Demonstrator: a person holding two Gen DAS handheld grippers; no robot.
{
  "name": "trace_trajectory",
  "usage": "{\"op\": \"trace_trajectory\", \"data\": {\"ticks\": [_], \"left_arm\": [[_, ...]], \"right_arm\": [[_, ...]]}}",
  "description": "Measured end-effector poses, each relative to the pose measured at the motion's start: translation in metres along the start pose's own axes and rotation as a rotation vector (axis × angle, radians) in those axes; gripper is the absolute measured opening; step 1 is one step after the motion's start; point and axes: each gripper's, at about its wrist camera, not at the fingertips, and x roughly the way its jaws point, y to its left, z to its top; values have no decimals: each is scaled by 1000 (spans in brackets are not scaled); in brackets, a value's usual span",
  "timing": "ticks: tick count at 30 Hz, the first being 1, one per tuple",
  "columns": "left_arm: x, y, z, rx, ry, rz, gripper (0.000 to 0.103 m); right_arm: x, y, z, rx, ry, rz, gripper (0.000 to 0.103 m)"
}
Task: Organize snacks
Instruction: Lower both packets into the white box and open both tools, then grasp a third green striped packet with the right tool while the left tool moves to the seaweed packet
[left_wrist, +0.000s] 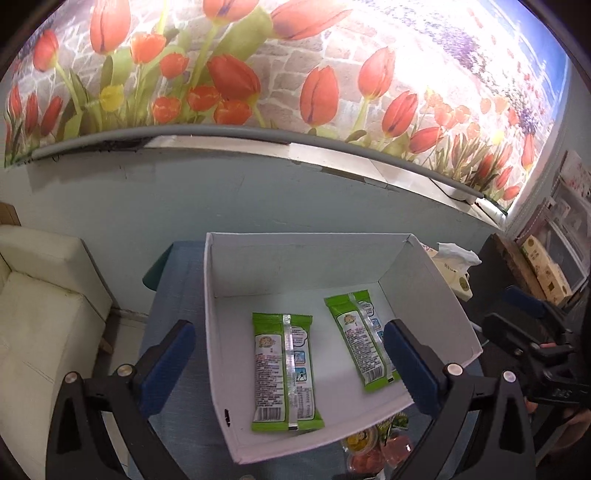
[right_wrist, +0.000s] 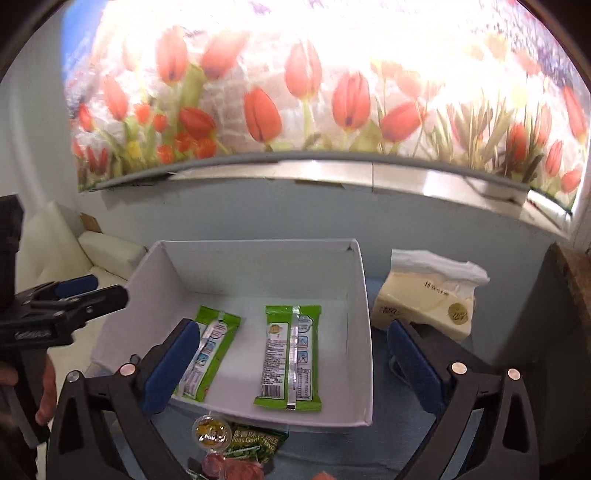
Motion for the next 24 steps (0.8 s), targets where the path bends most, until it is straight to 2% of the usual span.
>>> {"op": "trace_trajectory", "data": {"ticks": [4,6,9,11,13,17,20,22,24], "left_arm": [[-28,-3,-20,28,-60,-28,103],[-41,-7,-34,52,-78,-65,103],[-59,-17,-60,107,-88,-82,103],[-72,-28,-77,158,-87,-68,103],[-85,-35,-95,197,-95,-91,103],[-100,-37,-127,210,-84,-128,103],[-106,-33,-150,209,-61,-172,103],[-109,-30,-164,210,-51,-184,103],[-111,-27,-174,210,-45,-186,103]], "right_arm": [[-34,7,-27,-13,-22,-1,103],[-50,7,-47,28,17,5,103],[-80,4,-82,133,40,-17,103],[-98,4,-109,196,61,-86,103],[-107,8,-138,240,86,-155,103],[-106,17,-198,367,185,-157,103],[-94,27,-231,415,239,-171,103],[-84,34,-241,425,282,-194,103],[-78,41,-249,426,287,-179,103]]}}
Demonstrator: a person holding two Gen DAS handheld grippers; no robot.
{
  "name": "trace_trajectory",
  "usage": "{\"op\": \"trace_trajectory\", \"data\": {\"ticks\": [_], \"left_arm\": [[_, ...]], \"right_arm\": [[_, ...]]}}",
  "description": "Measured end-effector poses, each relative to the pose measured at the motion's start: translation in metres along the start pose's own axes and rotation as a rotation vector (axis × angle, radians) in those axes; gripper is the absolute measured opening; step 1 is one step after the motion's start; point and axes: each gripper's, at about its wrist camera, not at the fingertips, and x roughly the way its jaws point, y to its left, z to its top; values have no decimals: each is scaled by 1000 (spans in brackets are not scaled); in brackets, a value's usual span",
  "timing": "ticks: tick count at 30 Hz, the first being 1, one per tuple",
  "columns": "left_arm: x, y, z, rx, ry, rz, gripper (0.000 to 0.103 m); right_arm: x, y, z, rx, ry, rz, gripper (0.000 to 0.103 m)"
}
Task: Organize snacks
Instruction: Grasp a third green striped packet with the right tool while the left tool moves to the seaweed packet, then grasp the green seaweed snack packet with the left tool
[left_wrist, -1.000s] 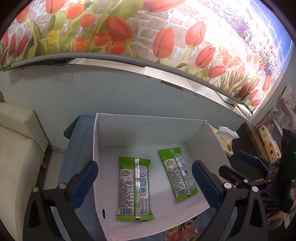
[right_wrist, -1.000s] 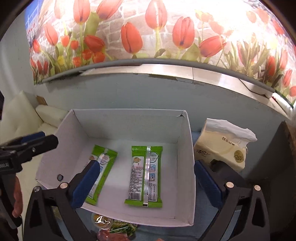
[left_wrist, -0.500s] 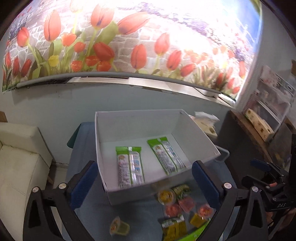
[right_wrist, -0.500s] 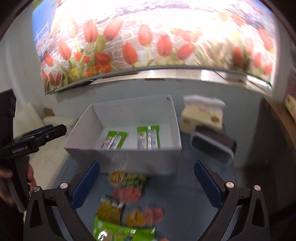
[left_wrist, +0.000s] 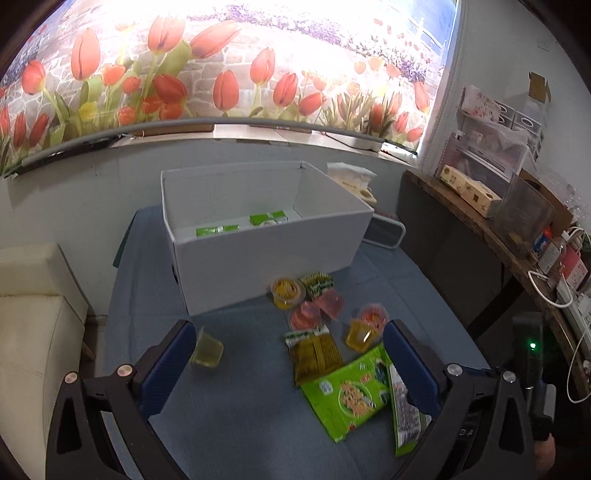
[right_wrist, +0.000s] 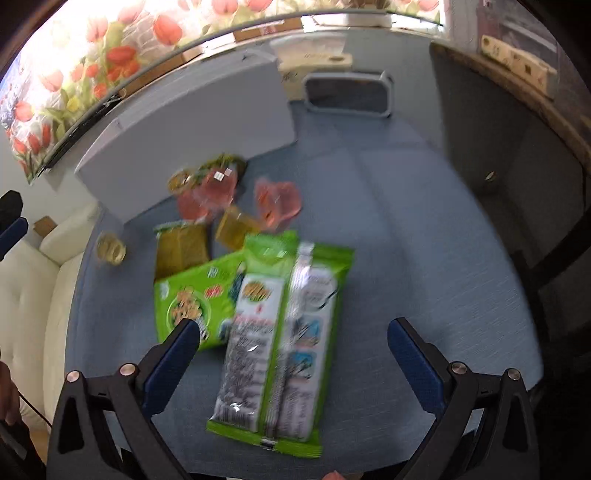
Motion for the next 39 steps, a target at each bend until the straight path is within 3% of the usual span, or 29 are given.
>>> {"op": "trace_trajectory", "data": {"ticks": [7,11,15,19,27,34,39], "left_arm": [[-8,1,-20,26,14,11,103],[-11,-2,-24,69,15,20,103],[-9,-8,-26,109,25,19,103],[-4,-19,-29,158,42,1,103],[22,-61,-42,393,106,-103,103],[79,-106,-54,594,234,-258,103],[117,-126,-59,678,327,-302,103]], "right_arm": [[26,10,-10,-38,16,-118,103],[33,4,-13,9,25,-47,102],[24,-3,-15,13,4,14,73],[17,-10,-15,30,6,57,72],[-19,-50,-17,63,-57,105,72],[-60,-94,-31,127,-116,135,72],[-75,-114,-37,151,-142,134,72]]}}
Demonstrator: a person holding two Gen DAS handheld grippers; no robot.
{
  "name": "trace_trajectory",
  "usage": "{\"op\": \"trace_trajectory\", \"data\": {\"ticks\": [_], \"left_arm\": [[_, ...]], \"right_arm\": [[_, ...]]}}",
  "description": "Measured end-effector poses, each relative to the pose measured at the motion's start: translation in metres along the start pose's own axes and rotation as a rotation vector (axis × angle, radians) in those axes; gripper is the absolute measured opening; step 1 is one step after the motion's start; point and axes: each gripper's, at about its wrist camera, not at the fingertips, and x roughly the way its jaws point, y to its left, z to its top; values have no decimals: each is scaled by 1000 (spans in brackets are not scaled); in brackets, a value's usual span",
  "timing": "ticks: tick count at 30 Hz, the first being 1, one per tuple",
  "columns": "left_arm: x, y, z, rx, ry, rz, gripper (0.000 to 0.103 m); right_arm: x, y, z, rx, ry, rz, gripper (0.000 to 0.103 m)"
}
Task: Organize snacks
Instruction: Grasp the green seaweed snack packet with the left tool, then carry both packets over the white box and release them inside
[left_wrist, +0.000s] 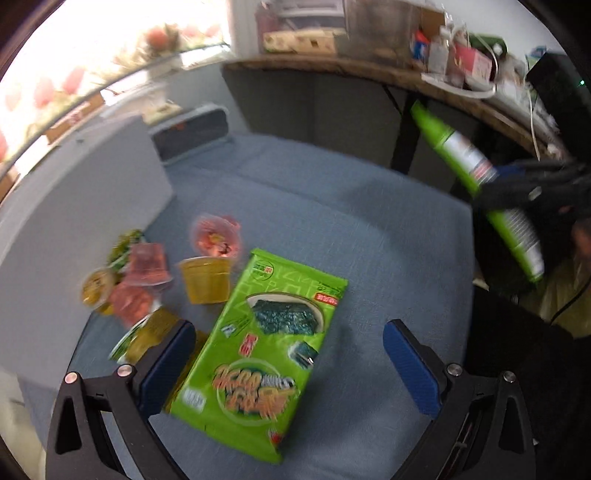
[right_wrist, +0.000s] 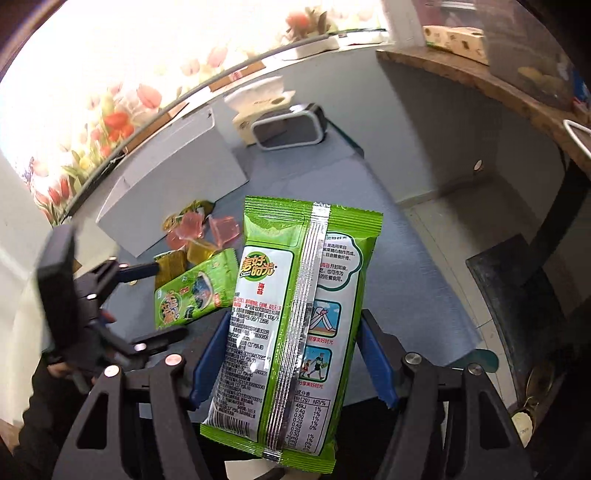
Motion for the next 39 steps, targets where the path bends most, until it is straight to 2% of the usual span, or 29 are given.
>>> {"op": "trace_trajectory", "data": {"ticks": [7,13,14,15,16,18,21,23,29,33,39], "left_arm": [[39,7,5,77,118,-13,103],[48,14,10,64,120,-90,100],[49,15,9,61,114,-86,96],[49,19,11,51,107,-82,86],[47,22,13,36,98,-80,80],[45,30,16,-5,99,-120,77],[41,30,14,-7,100,-114,75],[32,30,14,-32,64,-119,75],[-20,36,7,-209,-81,-61,75],[-54,44,-2,-374,-158,45,75],[-120,77,-17,-652,-304,198,75]], "right_arm": [[-8,-14,0,41,-15,2,72],[-3,-10,0,25,3,3,72],[-2,-9,0,25,7,10,72],[-2,-9,0,23,6,15,72],[-3,-7,0,18,4,17,72],[-3,-6,0,10,2,13,72],[-2,-7,0,9,8,18,72],[-3,-5,0,3,7,21,72],[3,11,2,-49,16,24,72],[16,34,10,-113,24,55,72],[49,80,45,-257,36,140,72]]}}
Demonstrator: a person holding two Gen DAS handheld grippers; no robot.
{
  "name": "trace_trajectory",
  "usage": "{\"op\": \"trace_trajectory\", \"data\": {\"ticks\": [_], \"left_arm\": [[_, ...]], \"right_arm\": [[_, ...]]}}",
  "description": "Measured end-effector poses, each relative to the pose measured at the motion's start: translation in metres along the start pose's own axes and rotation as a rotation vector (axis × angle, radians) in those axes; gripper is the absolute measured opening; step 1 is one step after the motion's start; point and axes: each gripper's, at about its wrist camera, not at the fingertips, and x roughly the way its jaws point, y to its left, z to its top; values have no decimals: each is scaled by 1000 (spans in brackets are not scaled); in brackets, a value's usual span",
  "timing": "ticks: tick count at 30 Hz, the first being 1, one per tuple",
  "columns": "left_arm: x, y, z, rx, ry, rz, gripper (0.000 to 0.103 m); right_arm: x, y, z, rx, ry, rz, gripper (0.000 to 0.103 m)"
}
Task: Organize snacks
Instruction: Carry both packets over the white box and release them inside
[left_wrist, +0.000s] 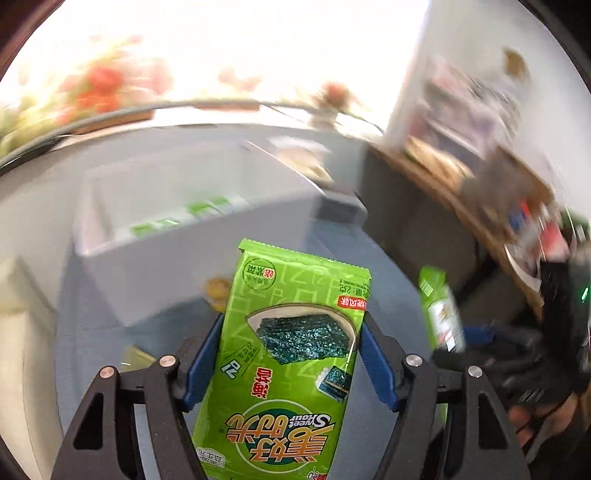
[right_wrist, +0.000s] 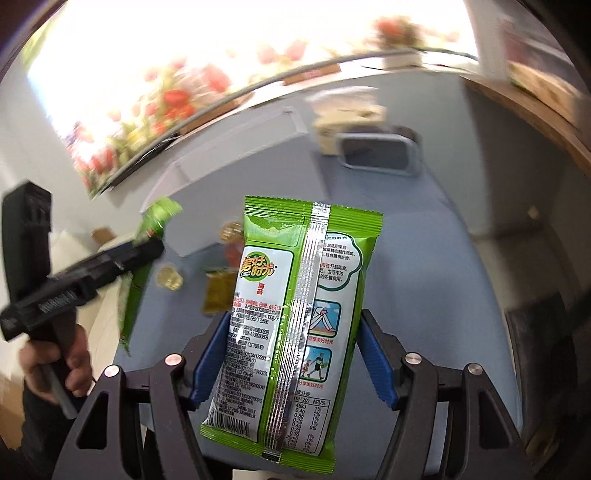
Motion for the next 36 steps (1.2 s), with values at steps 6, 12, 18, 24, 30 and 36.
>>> {"op": "trace_trajectory", "data": {"ticks": [6,12,18,24,30,36], "left_arm": [[-13,56,52,-195,-135,38,75],[5,100,111,-306,-161,17,76],[42,143,146,-350,-127,55,76],[70,178,155,-384,-80,63,103],[70,192,139,-377,-65,99,103],[59,158,121,-248,-52,151,103]], "right_arm": [[39,35,81,-149,-17,102,72],[85,72,169,-234,-29,103,72],[128,94,227,-269,6,87,73],[168,92,253,-206,63,88,87],[177,82,248,-173,68,75,97],[148,72,224,-170,8,70,97]]}}
